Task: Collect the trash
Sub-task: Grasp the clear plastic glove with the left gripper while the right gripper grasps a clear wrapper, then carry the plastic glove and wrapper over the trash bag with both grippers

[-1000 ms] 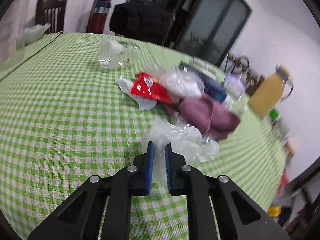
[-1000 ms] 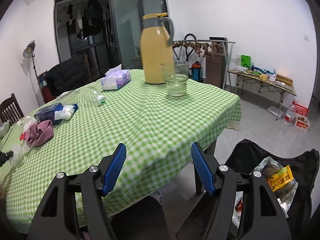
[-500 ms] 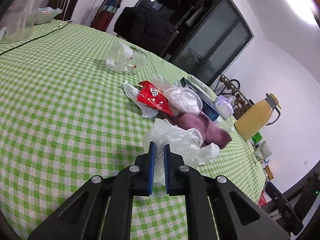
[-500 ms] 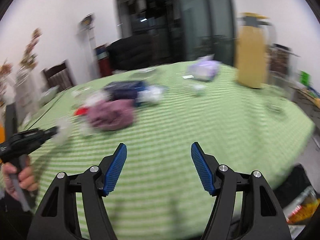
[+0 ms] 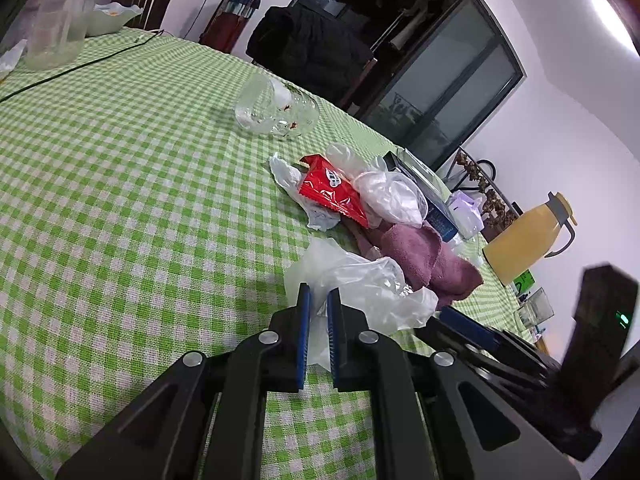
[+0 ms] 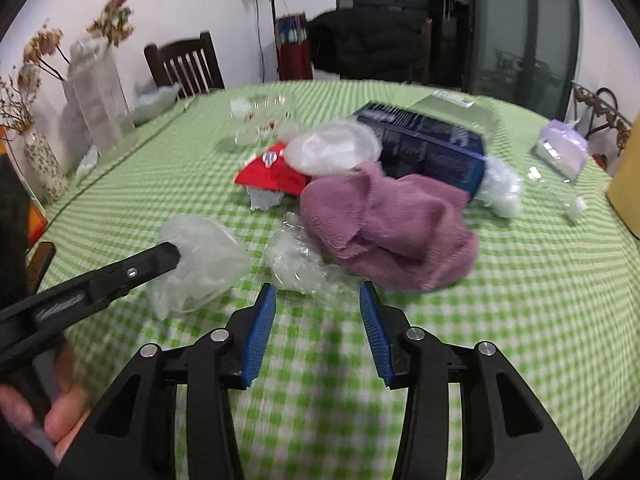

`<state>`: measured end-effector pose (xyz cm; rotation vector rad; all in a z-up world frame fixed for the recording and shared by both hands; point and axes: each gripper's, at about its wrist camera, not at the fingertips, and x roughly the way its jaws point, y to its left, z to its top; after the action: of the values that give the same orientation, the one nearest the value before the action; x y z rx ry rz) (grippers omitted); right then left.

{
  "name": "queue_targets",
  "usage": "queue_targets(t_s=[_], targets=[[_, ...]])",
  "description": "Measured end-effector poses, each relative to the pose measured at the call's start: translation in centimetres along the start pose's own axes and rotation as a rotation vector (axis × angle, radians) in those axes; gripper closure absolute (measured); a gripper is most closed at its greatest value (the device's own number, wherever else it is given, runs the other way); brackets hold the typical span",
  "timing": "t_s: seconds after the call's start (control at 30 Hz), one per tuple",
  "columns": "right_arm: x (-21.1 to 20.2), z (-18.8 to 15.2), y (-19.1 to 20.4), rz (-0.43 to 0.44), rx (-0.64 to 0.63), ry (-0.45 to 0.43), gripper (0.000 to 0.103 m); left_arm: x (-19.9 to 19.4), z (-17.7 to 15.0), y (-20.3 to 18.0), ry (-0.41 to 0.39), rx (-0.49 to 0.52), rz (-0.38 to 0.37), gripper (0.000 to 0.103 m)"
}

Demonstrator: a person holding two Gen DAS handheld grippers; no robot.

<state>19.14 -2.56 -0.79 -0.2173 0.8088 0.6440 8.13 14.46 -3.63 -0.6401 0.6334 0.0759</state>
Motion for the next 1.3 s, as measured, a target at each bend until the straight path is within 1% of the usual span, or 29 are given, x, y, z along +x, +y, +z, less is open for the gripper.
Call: queue_targets(t_s=[0.03,0.07,0.17,0.3,0.37,0.53,0.63,0.7,0.77,0.87,1.0,1.07,1.13,1.2,1.3], targets=[[0.6,0.1,-0.1,-0.006,0.004,0.017,0.074,0.0,0.0,0.0,0.0,0.0,-0.003,0.097],[0.8,0.0,-0.3,-0.001,0.013,0.027,0.091,0.1,0.0,0.0,0.0,0.001,-0.003,0.097],[-0.1,-1.0,-0.4,0.009,0.02,0.011,0.099,0.1,0.0,0.0,0.004,0.0,-0.004,0.097],[-2.6,-3.1,-1.1,0.008,0.051,-0.024,0.1,0.3,-0.1,-0.3,0.013,0.012,-0.002,0.097],[-4.6,-4.0,-1.9,0.002,0.069,-0.051,0.1,0.4,-0.1,-0.4,0.015,0.015,-0.002,0.097],[-9.0,-5.3,-5.3,-0.025,0.15,-0.147,0.101,0.6,0.0,-0.7,0.014,0.019,-0.006,0.097],[-11.2,-5.8,-7.7,-0.043,0.205,-0.202,0.101,0.9,0.0,-1.7,0.021,0.048,0.062,0.097],[-12.3,-6.3,-9.1,-0.057,0.234,-0.228,0.101,0.7,0.2,-2.7,0.027,0.056,0.051,0.097],[-13.5,-7.1,-10.8,-0.078,0.269,-0.256,0.101,0.3,0.4,-4.4,0.022,0.077,0.028,0.097],[-15.6,-8.9,-13.6,-0.117,0.326,-0.297,0.101,-0.3,0.6,-7.7,-0.004,0.158,0.034,0.097],[-19.1,-12.1,-18.0,-0.178,0.423,-0.348,0.101,-0.4,0.3,-12.0,-0.005,0.24,0.011,0.097],[-20.6,-13.4,-19.6,-0.21,0.455,-0.368,0.101,0.0,0.0,-14.5,0.009,0.278,-0.02,0.097],[-22.3,-15.1,-21.3,-0.264,0.479,-0.388,0.101,0.4,-0.3,-16.6,0.032,0.303,-0.051,0.097],[-24.1,-16.9,-23.1,-0.318,0.51,-0.402,0.101,0.6,-0.8,-19.4,0.035,0.364,-0.068,0.097],[-27.4,-20.4,-26.1,-0.423,0.568,-0.416,0.101,1.0,-1.8,-22.8,0.053,0.429,-0.101,0.097]])
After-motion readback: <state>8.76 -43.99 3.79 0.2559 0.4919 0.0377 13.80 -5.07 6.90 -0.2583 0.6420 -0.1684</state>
